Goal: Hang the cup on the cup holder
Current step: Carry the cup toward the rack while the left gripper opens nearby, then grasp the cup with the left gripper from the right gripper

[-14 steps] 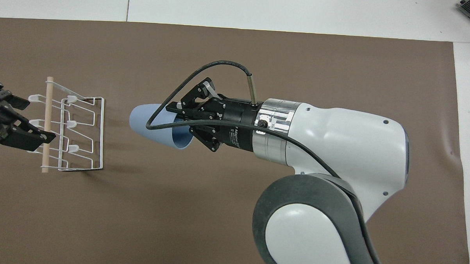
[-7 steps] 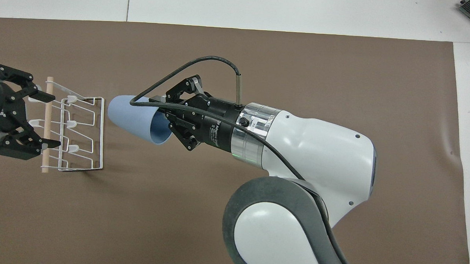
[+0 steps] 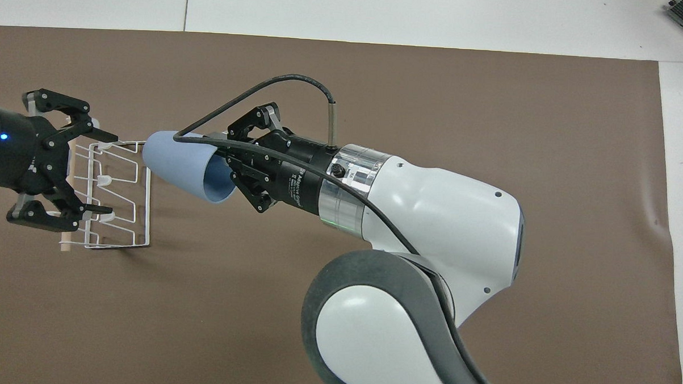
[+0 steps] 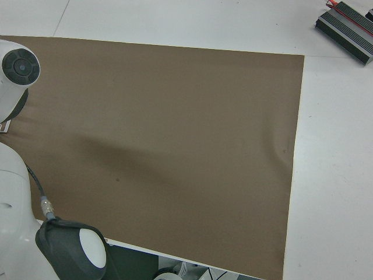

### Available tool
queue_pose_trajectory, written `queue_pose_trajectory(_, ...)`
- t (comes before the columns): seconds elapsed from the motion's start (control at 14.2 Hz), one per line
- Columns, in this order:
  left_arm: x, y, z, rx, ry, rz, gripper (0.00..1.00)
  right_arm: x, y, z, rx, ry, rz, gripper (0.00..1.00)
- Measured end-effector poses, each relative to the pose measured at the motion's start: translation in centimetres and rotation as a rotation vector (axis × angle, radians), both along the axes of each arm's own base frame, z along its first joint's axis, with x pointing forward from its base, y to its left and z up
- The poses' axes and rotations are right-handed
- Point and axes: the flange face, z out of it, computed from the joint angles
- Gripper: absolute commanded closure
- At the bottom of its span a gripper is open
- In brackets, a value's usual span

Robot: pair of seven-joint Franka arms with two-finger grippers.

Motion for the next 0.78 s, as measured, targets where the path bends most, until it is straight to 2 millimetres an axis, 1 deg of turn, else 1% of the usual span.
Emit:
queue_pose_trajectory(0.14, -0.3, -2.1, 0.4, -0.015, -0.023, -0.03, 0.0, 0.0, 0.1, -0.1, 0.0, 0.002, 0.0, 1.0)
queue_pose_trajectory(0.35, -0.3, -3.0, 0.9, -0.043, -0.047, -0.04, 0.0, 0.1, 0.0, -0.2, 0.001, 0.007, -0.003, 1.0)
queue_pose_trajectory(0.56, 0.1, -3.9, 1.5, -0.058, -0.107, -0.038, 0.0, 0.2, 0.0, -0.2, 0.002, 0.008, -0.004, 1.0)
queue_pose_trajectory(0.78, 0.1, -6.2, 1.8, -0.073, -0.162, -0.058, 0.0, 0.2, 0.0, -0.2, 0.002, 0.007, -0.004, 1.0)
